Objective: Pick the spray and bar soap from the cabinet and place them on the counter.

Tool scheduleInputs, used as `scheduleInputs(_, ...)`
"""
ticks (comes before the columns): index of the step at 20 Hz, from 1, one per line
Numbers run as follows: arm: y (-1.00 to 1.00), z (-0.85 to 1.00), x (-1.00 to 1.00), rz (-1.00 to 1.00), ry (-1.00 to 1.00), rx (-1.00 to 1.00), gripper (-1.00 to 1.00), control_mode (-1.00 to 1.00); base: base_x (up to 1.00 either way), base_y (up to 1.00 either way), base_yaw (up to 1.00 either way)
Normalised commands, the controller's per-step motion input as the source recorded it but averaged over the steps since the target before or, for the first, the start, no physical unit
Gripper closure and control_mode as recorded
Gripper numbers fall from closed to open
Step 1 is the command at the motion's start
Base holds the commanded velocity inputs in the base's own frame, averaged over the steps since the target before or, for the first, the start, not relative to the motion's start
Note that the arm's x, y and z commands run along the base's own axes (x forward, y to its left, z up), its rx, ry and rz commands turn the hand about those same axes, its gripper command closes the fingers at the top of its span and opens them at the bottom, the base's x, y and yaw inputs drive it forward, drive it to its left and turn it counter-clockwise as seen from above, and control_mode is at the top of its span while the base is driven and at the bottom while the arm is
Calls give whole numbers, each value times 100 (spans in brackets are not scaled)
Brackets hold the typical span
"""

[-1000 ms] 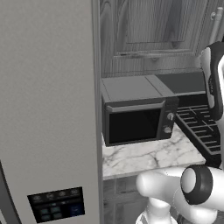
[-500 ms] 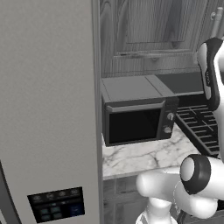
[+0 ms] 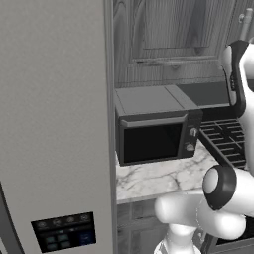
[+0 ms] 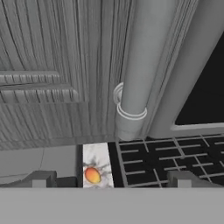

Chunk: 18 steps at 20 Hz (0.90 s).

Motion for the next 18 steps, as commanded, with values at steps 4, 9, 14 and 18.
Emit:
scheduleInputs(4,-12,3,42,0,2,0,-100,-100,0,0,0)
scheduleInputs(9,-13,4,34,0,0,0,-100,-100,0,0,0)
scheduleInputs(14,-17,5,24,0,-3,-1,-100,-100,0,0,0)
scheduleInputs(18,-15,2,24,0,-4,-2,-100,-100,0,0,0)
